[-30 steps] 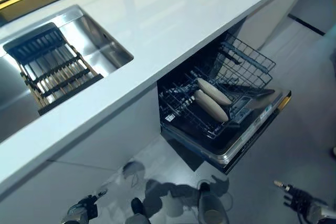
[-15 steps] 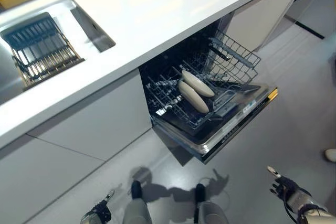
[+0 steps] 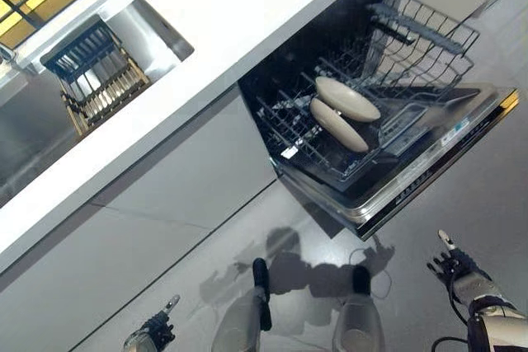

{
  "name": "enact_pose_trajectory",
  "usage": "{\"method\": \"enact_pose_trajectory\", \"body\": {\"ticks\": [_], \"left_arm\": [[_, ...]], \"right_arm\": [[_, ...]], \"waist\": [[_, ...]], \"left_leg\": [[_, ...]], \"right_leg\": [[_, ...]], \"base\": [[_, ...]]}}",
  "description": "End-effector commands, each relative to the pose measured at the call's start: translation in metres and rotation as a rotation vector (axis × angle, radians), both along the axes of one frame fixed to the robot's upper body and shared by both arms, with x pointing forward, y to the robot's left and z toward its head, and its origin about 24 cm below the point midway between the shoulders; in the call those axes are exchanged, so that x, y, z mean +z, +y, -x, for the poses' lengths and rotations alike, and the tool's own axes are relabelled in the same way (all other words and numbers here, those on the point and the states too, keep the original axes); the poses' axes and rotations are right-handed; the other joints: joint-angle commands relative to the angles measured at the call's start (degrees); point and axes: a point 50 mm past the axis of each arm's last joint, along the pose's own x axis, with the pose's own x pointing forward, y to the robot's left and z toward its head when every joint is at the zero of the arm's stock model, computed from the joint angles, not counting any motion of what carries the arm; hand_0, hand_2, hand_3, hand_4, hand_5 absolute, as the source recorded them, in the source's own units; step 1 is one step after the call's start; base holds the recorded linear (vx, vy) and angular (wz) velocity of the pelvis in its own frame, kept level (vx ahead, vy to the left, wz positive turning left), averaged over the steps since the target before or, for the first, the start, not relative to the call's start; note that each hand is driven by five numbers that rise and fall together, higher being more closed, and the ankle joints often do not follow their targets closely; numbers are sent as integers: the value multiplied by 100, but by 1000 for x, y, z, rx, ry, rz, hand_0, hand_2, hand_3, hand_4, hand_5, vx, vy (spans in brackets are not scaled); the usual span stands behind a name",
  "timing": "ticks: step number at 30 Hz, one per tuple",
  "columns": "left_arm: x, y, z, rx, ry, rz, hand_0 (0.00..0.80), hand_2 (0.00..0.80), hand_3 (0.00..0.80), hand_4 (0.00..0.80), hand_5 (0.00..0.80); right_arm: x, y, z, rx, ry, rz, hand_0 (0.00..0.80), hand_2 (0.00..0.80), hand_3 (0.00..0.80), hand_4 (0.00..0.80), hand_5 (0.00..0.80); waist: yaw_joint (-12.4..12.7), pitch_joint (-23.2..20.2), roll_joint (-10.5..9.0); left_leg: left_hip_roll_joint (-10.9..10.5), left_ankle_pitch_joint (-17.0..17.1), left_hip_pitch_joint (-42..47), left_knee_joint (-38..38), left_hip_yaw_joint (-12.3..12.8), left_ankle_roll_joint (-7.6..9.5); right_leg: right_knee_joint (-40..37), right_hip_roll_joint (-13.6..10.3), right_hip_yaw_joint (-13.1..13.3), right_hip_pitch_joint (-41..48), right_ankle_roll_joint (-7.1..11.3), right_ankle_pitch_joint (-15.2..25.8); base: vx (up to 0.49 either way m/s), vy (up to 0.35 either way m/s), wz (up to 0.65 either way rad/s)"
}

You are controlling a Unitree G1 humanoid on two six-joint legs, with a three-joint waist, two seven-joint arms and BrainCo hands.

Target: Take plates into dishwasher

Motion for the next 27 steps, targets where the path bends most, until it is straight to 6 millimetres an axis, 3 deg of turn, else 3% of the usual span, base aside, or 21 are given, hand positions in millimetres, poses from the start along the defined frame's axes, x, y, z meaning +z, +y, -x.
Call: {"method": "enact_pose_trajectory", "body": {"ticks": [1, 5, 16, 17, 20, 21, 27], "left_arm": [[3, 8, -3, 11, -17, -27, 0, 0, 0, 0, 0], [-1, 0, 5, 10, -2, -2, 0, 0, 0, 0, 0], [-1, -11, -5, -15, 7, 9, 0, 0, 0, 0, 0], [-1, -11, -4, -14, 8, 9, 0, 0, 0, 0, 0], [-2, -8, 1, -29, 37, -3, 0, 0, 0, 0, 0], [-2, -7, 2, -39, 43, -7, 0, 0, 0, 0, 0], [-1, -4, 5, -92, 59, -12, 0, 0, 0, 0, 0]], "right_arm": [[23, -3, -23, -51, -194, -29, 0, 0, 0, 0, 0], [49, -4, -47, 20, -288, -4, 0, 0, 0, 0, 0], [149, 34, -132, 248, -526, 117, 0, 0, 0, 0, 0], [150, 35, -133, 251, -530, 118, 0, 0, 0, 0, 0], [182, 54, -151, 336, -646, 151, 0, 0, 0, 0, 0], [195, 61, -157, 370, -694, 166, 0, 0, 0, 0, 0], [232, 81, -169, 475, -851, 208, 0, 0, 0, 0, 0]], "waist": [[200, 135, -142], [336, 151, -2], [781, 124, 155], [778, 130, 157], [931, 65, 158], [973, 87, 175], [1110, -1, 114]], "left_leg": [[-120, -714, -276, 1196, -201, 192], [-232, -906, -396, 1635, -246, 219], [-411, -1004, -671, 2219, -372, 271], [-414, -1006, -667, 2223, -374, 271], [-431, -1104, -530, 2271, -431, 227], [-420, -983, -552, 2262, -413, 255], [-405, -1052, -366, 2218, -482, 206]], "right_leg": [[607, -16, -173, -249, -681, -66], [1247, -192, -221, -405, -753, -393], [2217, -451, -298, -629, -866, -765], [2225, -456, -303, -623, -866, -770], [2325, -531, -358, -435, -822, -938], [2334, -575, -449, -440, -858, -825], [2280, -628, -534, -150, -757, -935]], "base": [[-46, 58, 11], [-15, 48, 20], [-38, 11, 15], [11, 19, 24], [84, 35, 10], [50, 33, -8], [84, 14, 6]]}}
